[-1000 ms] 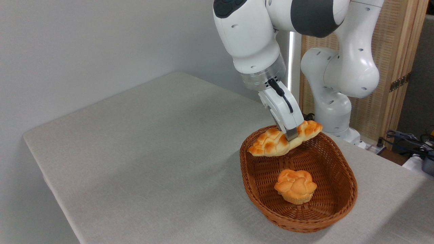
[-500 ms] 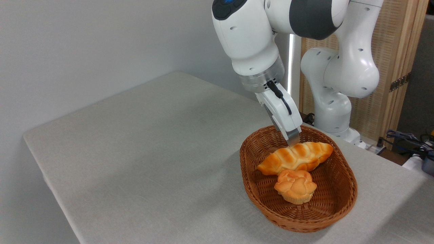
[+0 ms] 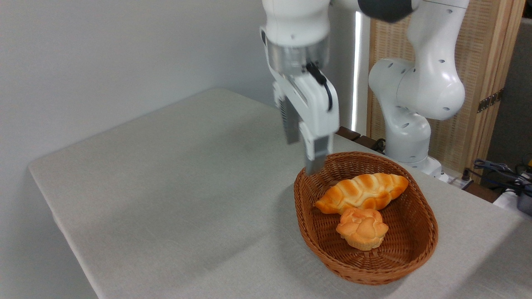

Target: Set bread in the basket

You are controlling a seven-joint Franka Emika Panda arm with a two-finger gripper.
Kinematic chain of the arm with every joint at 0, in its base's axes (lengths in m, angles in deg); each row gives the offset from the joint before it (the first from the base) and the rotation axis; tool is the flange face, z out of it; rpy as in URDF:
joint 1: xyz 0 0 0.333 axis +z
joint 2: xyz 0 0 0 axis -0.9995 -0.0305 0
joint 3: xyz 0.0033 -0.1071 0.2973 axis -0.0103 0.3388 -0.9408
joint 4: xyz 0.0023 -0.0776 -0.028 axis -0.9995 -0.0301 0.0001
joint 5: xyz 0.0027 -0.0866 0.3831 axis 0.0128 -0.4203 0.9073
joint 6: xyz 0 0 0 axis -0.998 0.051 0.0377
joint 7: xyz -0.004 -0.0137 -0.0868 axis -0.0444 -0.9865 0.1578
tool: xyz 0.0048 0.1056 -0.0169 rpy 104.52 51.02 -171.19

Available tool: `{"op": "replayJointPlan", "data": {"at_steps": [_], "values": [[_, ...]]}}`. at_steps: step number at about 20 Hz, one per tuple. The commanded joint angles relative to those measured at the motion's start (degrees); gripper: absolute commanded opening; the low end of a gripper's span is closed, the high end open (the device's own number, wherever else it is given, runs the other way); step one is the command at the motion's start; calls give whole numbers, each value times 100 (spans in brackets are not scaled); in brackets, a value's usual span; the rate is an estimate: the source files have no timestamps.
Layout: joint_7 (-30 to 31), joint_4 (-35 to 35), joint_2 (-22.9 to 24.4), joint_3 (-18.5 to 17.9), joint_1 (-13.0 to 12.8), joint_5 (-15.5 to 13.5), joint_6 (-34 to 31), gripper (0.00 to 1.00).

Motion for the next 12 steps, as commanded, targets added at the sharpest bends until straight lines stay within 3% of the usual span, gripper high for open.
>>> {"op": "replayJointPlan", "data": {"at_steps": [1,3,5,8,11,12], "values": [[475,952,-708,-16,56,-627,-22,100],[802,1391,-1015,211,205,-795,-22,100],[969,1656,-1227,589,451,-760,-14,100],[1442,1718,-1289,854,513,-699,302,100],[1874,1718,-1315,1178,513,55,312,100],[1945,1718,-1333,1241,513,179,329,100]]}}
